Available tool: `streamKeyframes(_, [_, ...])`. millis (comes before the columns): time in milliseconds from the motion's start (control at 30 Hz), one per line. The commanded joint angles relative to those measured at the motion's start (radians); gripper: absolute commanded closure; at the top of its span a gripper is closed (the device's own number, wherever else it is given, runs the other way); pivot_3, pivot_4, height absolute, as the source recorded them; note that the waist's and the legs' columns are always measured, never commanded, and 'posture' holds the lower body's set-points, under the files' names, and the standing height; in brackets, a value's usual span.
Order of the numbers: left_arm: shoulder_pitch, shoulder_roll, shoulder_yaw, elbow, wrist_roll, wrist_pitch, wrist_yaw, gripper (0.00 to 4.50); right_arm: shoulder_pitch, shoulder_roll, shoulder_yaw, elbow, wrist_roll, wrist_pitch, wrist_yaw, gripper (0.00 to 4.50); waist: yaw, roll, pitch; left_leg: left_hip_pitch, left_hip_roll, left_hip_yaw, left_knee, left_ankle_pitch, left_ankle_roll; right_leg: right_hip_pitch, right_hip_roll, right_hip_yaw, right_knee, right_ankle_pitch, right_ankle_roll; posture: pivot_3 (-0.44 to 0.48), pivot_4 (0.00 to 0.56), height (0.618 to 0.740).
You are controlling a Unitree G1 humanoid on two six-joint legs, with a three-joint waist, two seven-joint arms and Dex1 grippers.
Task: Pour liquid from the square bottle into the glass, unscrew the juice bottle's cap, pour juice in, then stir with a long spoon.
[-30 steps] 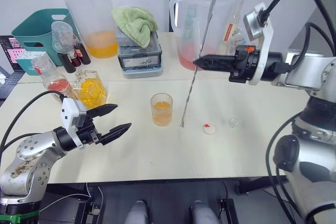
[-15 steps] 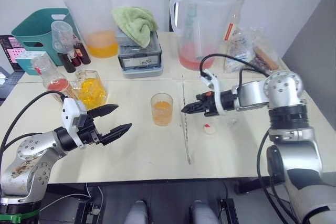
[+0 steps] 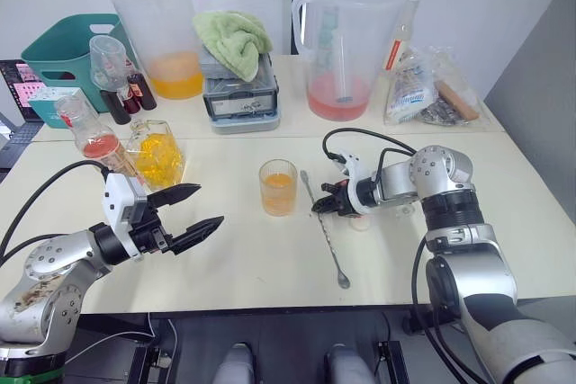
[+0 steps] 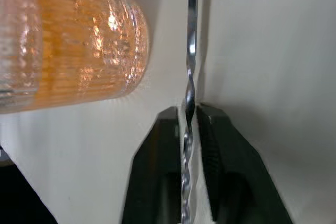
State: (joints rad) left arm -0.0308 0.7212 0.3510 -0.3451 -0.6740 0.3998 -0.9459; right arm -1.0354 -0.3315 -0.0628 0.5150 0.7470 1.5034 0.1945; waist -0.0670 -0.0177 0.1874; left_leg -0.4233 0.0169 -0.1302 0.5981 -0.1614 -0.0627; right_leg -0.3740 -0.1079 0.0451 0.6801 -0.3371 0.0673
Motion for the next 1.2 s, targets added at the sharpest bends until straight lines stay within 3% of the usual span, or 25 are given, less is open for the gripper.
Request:
streamKeyframes(33, [0.002,0.021,0.032,-0.039,-0.020,0.002,0.004,0.00,0.026,-0.012,-0.026,-0.035,-0.053,-0.024,0.009,2.54,0.001,0.000,0.000,0.000,0.000,0.000,0.000,0.000,0.000,0.000,0.000,0.000,0.000,0.000,0.000,0.000,0.150,0.740])
streamKeyframes(167, [0.022,0.037,0.058,-0.037,-0.030,0.005,-0.014,0.00,0.064,-0.062,-0.051,-0.239,-0.005,0.008,0.080,1.08,0.005,0.000,0.000,0.000,0.000,0.000,0.000,0.000,0.000,0.001,0.000,0.000,0.000,0.000,0.000,0.000,0.150,0.740])
streamKeyframes(267, [0.057,0.057,0.102,-0.020,-0.048,0.003,-0.052,0.00,0.152,-0.182,0.016,-0.493,0.012,-0.055,0.198,0.04,0.009,0.000,0.000,-0.001,0.000,0.000,0.000,0.000,0.000,0.000,0.000,0.000,-0.001,0.000,0.000,0.000,0.150,0.740])
streamKeyframes(433, [0.134,0.098,0.190,0.066,-0.049,-0.008,-0.133,0.00,0.370,-0.384,-0.007,-0.830,0.008,-0.261,0.408,0.01,0.005,0.000,0.000,0.000,0.001,0.000,-0.001,0.000,0.000,0.000,0.000,0.000,-0.001,0.000,0.000,0.000,0.150,0.740])
streamKeyframes(600, [0.182,0.115,0.228,0.151,-0.008,-0.056,-0.187,0.00,0.567,-0.449,-0.150,-0.933,0.006,-0.448,0.502,0.01,0.007,0.000,0.000,0.000,0.001,0.000,0.000,0.000,0.000,0.000,0.000,0.000,-0.002,0.000,0.000,0.000,0.150,0.740])
streamKeyframes(667, [0.193,0.128,0.240,0.209,0.018,-0.078,-0.199,0.00,0.708,-0.460,-0.242,-0.978,-0.006,-0.537,0.552,0.01,0.015,-0.001,0.000,0.000,0.000,0.000,0.000,0.000,0.000,0.001,0.000,0.000,-0.002,0.000,0.000,0.000,0.150,0.740])
streamKeyframes(867, [0.171,0.134,0.250,0.342,0.080,-0.166,-0.207,0.00,1.034,-0.444,-0.424,-0.904,-0.089,-0.797,0.655,0.01,0.034,-0.001,0.000,0.001,0.000,0.001,0.001,0.000,0.001,0.004,0.000,-0.001,-0.004,0.000,0.000,0.000,0.150,0.740])
streamKeyframes(1200, [0.170,0.098,0.227,0.393,0.157,-0.268,-0.161,0.00,1.201,-0.422,-0.490,-0.720,-0.164,-1.035,0.739,0.01,0.021,-0.001,0.000,0.005,0.001,0.001,-0.001,0.000,0.000,0.006,0.000,0.000,-0.004,0.000,0.000,0.000,0.150,0.740])
